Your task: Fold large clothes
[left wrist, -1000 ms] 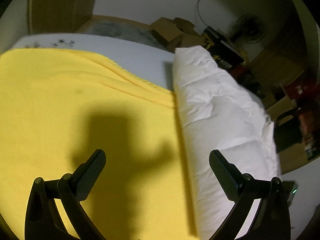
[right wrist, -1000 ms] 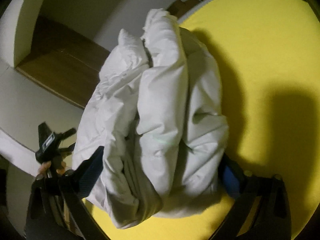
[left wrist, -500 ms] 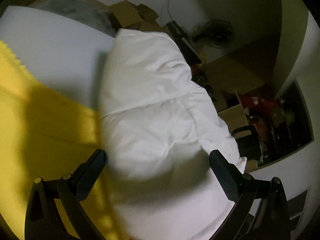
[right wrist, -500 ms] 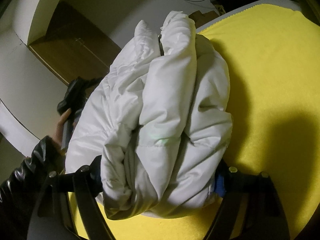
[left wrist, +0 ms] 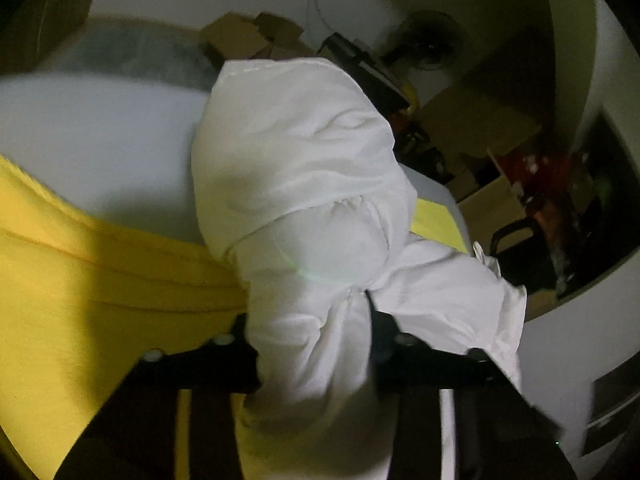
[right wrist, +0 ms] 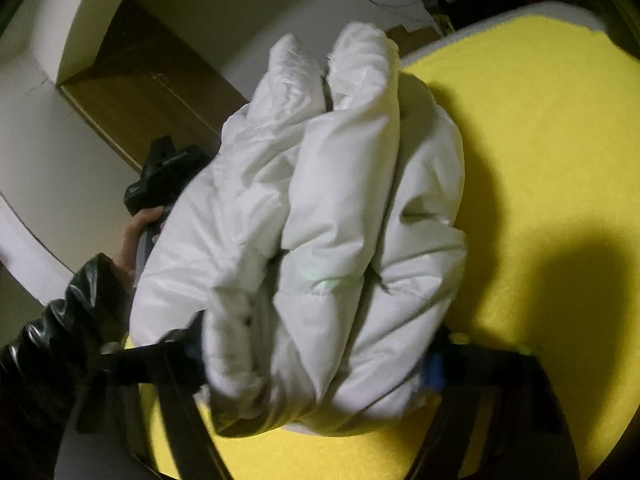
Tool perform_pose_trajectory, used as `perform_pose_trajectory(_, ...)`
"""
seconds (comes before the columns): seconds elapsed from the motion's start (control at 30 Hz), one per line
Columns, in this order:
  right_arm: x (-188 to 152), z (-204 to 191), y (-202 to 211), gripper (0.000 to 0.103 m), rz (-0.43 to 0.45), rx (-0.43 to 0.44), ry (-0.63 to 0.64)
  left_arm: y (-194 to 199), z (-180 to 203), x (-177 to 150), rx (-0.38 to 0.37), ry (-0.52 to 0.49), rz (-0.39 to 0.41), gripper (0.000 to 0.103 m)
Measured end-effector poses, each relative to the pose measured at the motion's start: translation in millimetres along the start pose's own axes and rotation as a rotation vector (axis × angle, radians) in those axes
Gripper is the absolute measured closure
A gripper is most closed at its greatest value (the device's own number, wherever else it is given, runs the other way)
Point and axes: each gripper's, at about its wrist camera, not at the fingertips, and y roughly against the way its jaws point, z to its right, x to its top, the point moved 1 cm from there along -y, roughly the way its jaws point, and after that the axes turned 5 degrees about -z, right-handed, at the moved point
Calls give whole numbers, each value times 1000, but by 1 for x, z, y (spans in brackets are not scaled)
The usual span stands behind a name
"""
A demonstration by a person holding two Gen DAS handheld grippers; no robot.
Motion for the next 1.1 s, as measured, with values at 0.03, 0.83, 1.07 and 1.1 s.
perform_pose_trajectory(0.03, 0, -4, 2, 45, 13, -10, 21, 6, 4, -2, 20, -16, 10, 74)
perform_pose_trajectory(0.83, -46, -155, 30, 58, -114, 94, 209, 210, -37, -135, 188, -34, 118, 78)
perform_pose_trajectory(1.07, -70, -156, 12, 56, -161, 48, 234, 187, -65, -160, 208, -31, 97, 77)
perform_pose_trajectory(1.1, -70, -154, 11, 56, -165, 38, 216, 185, -67, -159, 214, -36, 96, 77)
